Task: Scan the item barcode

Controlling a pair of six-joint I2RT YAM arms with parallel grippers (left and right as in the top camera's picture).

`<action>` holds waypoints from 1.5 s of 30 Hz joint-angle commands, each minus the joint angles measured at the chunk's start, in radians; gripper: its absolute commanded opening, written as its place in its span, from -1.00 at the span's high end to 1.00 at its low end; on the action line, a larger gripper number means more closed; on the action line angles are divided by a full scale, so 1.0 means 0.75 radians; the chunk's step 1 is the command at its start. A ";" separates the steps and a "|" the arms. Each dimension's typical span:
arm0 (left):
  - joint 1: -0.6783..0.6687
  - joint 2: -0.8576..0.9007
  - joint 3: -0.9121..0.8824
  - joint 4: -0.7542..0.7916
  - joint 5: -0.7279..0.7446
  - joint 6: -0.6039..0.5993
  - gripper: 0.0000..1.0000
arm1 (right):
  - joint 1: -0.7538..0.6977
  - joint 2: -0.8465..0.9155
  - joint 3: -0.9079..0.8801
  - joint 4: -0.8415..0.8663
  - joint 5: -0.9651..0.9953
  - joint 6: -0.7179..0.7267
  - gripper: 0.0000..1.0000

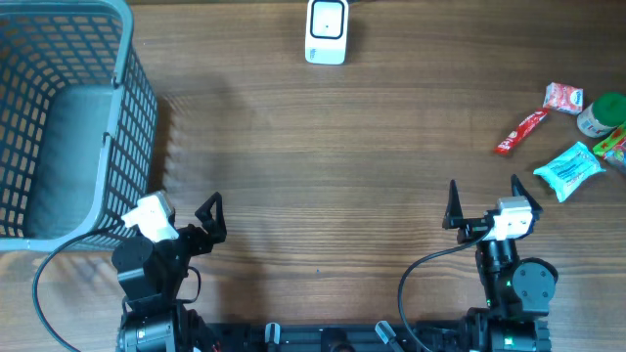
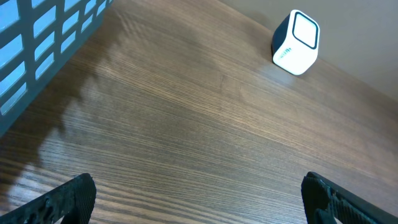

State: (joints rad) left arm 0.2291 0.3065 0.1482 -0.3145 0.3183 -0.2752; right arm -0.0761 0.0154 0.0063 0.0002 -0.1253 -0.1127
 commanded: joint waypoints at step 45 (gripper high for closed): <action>-0.233 -0.404 -0.188 0.341 -0.199 0.183 -1.00 | 0.005 -0.011 -0.002 0.007 0.028 0.013 -0.99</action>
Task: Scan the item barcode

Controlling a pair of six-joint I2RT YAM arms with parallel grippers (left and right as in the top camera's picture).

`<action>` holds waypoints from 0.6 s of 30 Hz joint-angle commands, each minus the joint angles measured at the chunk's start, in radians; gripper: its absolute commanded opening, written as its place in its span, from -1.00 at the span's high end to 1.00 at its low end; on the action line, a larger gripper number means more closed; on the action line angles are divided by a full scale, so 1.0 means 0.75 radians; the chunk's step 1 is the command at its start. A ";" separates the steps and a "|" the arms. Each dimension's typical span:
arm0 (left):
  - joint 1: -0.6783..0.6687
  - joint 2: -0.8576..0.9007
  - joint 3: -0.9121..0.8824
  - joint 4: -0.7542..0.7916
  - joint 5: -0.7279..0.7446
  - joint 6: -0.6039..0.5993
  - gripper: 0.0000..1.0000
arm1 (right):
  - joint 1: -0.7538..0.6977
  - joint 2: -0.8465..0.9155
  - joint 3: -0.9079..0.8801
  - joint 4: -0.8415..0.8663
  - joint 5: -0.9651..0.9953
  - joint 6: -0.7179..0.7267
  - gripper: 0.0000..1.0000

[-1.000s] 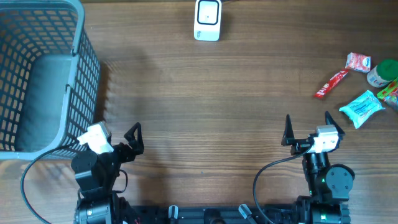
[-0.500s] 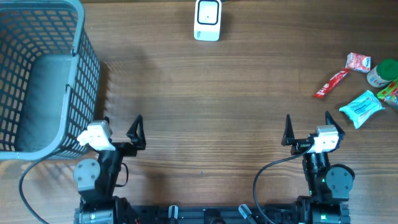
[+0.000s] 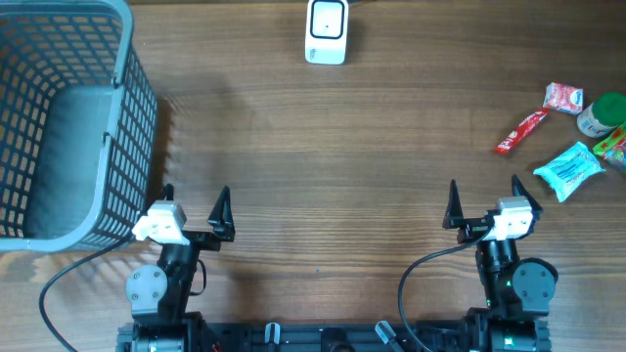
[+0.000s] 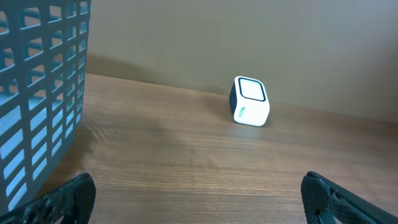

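A white barcode scanner with a dark side stands at the far middle of the table, also in the left wrist view as the scanner. Packaged items lie at the right edge: a red stick pack, a red-white packet, a blue packet and a green-lidded jar. My left gripper is open near the front left, empty, facing the scanner. My right gripper is open near the front right, nothing between its fingers.
A grey mesh basket fills the far left, its wall close beside my left gripper. A green-red item pokes in at the right edge. Bare wooden table lies between scanner and grippers.
My left gripper has turned from angled right to pointing straight ahead, and its camera has tilted up, so the scanner sits mid-view. The right arm and all items are unchanged.
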State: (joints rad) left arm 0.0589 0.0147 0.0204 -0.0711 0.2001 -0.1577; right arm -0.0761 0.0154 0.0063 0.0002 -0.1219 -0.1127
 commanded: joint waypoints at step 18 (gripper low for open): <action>-0.018 -0.015 -0.019 0.006 -0.060 0.097 -1.00 | 0.005 -0.011 -0.002 0.007 0.023 0.012 -0.99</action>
